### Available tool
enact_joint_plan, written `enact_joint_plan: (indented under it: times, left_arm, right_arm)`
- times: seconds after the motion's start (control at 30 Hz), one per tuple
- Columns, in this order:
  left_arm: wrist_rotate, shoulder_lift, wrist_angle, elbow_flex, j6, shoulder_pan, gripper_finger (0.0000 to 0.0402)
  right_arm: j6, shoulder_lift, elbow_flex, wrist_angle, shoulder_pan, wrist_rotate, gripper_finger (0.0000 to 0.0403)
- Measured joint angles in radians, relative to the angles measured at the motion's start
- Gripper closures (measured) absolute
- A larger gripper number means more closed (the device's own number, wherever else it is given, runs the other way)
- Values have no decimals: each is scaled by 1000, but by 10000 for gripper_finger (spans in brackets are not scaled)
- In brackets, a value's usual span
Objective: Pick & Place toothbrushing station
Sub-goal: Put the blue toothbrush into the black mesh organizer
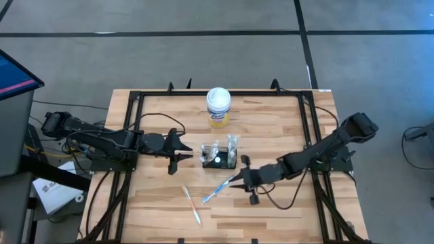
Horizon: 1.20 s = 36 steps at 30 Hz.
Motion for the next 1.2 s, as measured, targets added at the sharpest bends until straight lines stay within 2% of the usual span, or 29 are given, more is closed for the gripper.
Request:
enact_joint_plan:
  times: [0.2,0.67,0.9,1.2]
  left_arm:
    - [3,0,0,0,0,0,285]
    - [3,0,4,0,0,0,285]
    - [-1,0,5,0,0,0,285]
    - [-1,0,5,0,0,0,285]
  right_arm:
    - [-4,124,74,-24,0,-1,324]
    - [-1,324,230,-48,-3,-11,324]
    - [54,360,280,-72,-26,-39,324]
    - [101,360,279,-102,-40,-59,324]
